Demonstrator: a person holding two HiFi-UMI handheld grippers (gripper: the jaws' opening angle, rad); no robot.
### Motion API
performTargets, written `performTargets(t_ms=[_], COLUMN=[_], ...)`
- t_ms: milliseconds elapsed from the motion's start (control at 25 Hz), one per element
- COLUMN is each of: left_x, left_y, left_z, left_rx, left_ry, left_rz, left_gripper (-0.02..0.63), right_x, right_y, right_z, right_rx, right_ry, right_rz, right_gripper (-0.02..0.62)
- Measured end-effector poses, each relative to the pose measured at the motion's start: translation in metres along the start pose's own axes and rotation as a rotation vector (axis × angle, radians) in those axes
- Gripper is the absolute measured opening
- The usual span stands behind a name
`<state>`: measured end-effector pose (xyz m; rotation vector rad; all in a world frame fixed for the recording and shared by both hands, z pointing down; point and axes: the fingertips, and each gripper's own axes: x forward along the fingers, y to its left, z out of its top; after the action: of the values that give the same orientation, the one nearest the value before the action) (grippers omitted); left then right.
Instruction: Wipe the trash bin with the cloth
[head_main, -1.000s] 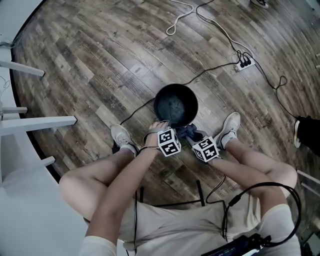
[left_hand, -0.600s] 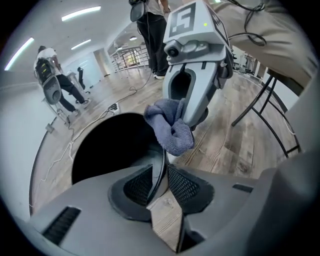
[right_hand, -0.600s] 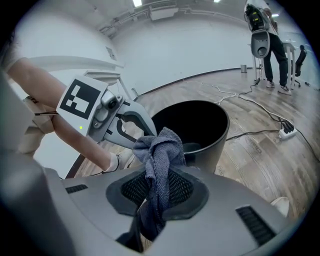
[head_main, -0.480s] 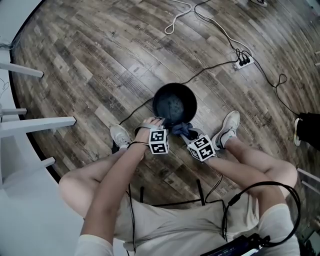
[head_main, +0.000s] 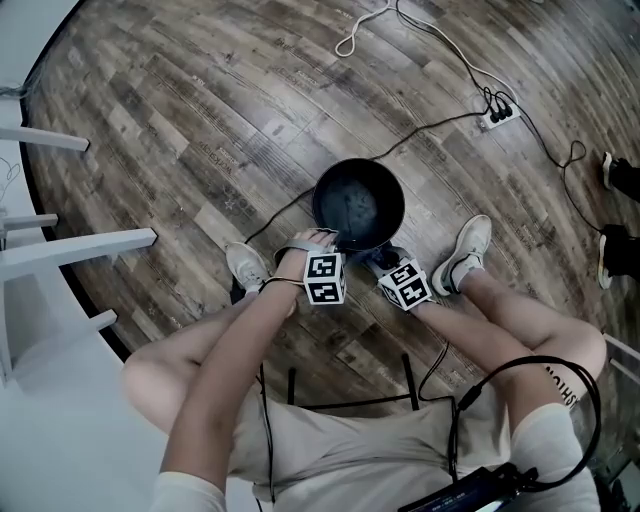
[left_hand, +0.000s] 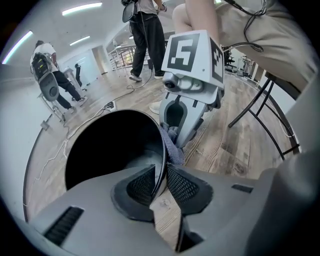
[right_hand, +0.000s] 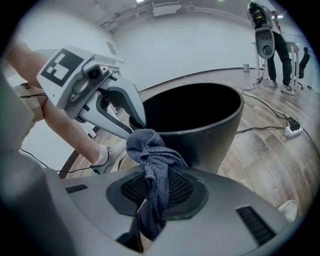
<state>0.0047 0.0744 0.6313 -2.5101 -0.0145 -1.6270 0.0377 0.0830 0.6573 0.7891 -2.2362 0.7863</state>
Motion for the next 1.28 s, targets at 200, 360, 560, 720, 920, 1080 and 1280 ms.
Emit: performTargets(t_ms=[200, 360, 560, 720, 920, 1080, 1280], left_x=[-0.003, -0.004, -0.005, -0.006, -0.004, -0.003, 0.001], left_y=[-0.002, 0.000, 0.000, 0.000, 0.001, 0.000, 0.000], left_z=[0.001, 0.003, 0.002, 0.003, 0.002, 0.000, -0.001], left_rx=[-0.026, -0.036, -0.038, -0.047, -0.055, -0.061, -0.112], left_ry=[-0.016, -0.032, -0.040, -0.047, -0.046, -0.041, -0.004], left_rz=[-0.014, -0.018, -0.024, -0.023, 0.012, 0.045, 0.054], left_gripper=[0.078, 0.078, 0.077, 0.077, 0.078, 0.086, 0.101], right_x=[0.024, 0.047, 0.078, 0.100, 0.115, 0.101, 0.063], right_y=[-0.010, -0.018, -0.030, -0.036, -0.050, -0.038, -0.022], right_z=[-0.018, -0.035, -0.062, -0.081, -0.098, -0.099, -0.092], right_rx=[-0.019, -0.023, 0.005, -0.001, 0.102, 0.082, 0.036], right_ry=[0.027, 0.047, 0.069, 0.142, 0.213, 0.238, 0.213], right_rz=[-0.017, -0.037, -0.081, -0.087, -0.131, -0.105, -0.044], right_gripper=[0.077, 0.077, 0.077, 0.078, 0.077, 0.077, 0.078])
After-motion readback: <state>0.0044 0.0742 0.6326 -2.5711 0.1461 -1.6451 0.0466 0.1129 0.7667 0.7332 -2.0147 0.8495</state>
